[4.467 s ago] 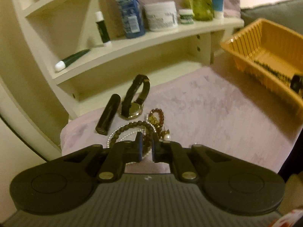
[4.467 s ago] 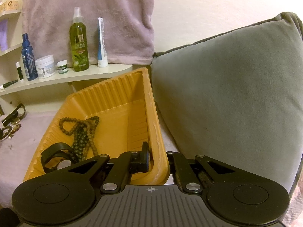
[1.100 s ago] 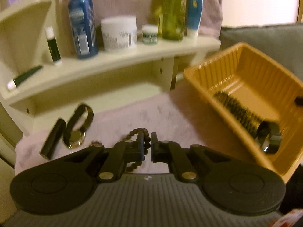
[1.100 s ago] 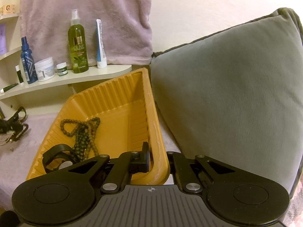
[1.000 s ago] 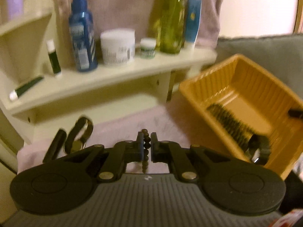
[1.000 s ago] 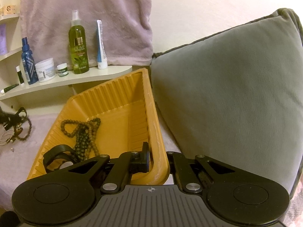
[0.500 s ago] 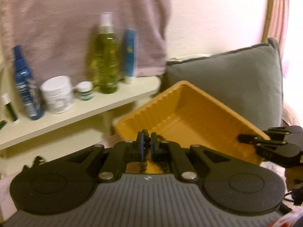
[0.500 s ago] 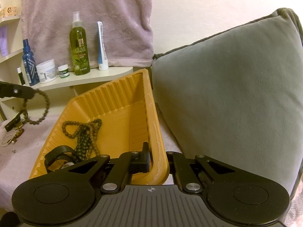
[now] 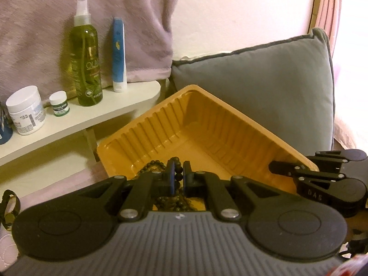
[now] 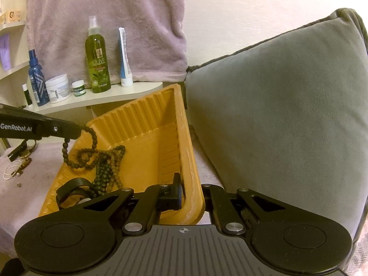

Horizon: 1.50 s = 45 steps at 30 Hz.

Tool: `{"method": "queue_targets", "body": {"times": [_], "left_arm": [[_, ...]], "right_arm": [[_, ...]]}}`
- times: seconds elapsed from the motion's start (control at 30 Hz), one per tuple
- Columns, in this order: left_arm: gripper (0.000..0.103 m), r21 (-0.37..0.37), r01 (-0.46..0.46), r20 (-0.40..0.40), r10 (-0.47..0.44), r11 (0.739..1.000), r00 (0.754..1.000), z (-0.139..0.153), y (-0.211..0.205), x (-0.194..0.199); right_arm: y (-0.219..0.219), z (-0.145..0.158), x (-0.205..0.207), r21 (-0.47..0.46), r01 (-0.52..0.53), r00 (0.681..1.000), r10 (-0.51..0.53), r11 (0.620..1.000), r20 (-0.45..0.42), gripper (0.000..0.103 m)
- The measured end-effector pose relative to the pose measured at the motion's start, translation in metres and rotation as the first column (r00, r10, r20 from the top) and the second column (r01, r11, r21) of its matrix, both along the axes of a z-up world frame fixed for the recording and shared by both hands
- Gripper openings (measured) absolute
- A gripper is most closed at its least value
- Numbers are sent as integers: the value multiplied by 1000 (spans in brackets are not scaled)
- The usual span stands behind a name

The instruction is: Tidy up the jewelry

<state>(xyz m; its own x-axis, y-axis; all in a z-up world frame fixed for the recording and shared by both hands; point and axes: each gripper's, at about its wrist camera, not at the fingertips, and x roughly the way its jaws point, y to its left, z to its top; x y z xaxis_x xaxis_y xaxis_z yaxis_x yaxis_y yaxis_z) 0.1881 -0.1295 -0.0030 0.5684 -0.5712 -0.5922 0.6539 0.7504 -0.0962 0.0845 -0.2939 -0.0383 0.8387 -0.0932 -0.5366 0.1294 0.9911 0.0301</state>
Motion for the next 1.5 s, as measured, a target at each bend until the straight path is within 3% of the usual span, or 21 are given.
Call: {"method": "queue_targets", "body": {"times": [0.27,0.47,0.67,0.97,1.2,1.5], "left_arm": [[17,-26,-35,-13,35,999,999,-1,10,6],[21,-52,-142,30,144,989,989,15,48,2],[22,-63,-330,56,334,942,941,20,105,-5],[23,7,-566,79,563,825,822,-14,175,-26],[23,-4,-620,37,620,784,784,-57,178,-44],[23,-8,-633,13,633,774,774,-91,158,-41]], "right_arm": [[0,1,0,3,1,1000,-1,1000,0,5],[0,1,-1,5,2,1000,-2,1000,2,5],[0,2,-1,9,2,1000,-2,1000,2,5],[-1,1,-1,8,5,1000,-5,1000,2,5],[-3,0,-1,4,9,1000,-9,1000,-2,5],[-2,-1,0,2,9,1000,-9,1000,-4,5]]}}
